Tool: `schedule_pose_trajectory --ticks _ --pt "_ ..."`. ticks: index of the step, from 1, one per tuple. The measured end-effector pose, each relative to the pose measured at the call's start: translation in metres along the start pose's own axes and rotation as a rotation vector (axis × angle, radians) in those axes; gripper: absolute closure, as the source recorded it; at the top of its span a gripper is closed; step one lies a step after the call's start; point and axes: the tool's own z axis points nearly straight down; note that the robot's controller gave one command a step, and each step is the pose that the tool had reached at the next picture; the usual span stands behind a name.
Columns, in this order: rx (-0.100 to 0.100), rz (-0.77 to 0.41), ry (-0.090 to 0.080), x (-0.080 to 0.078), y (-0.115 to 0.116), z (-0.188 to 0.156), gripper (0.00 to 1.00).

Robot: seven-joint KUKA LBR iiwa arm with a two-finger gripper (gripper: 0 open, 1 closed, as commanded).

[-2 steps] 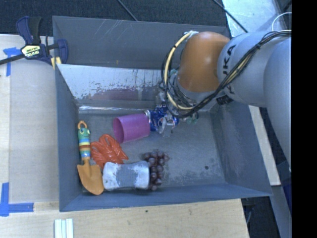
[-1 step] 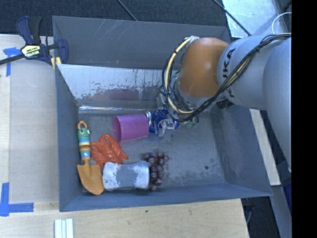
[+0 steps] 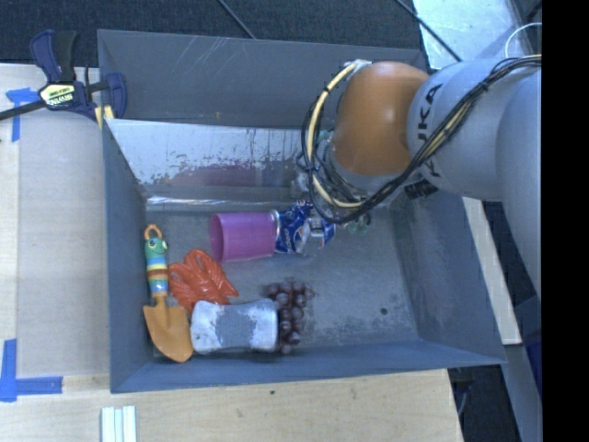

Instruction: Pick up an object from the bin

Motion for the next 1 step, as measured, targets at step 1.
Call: schedule_pose_trajectory --ticks 1 --pt "0.001 -0.088 -0.001 0.0143 -0.0001 0.0212 0.00"
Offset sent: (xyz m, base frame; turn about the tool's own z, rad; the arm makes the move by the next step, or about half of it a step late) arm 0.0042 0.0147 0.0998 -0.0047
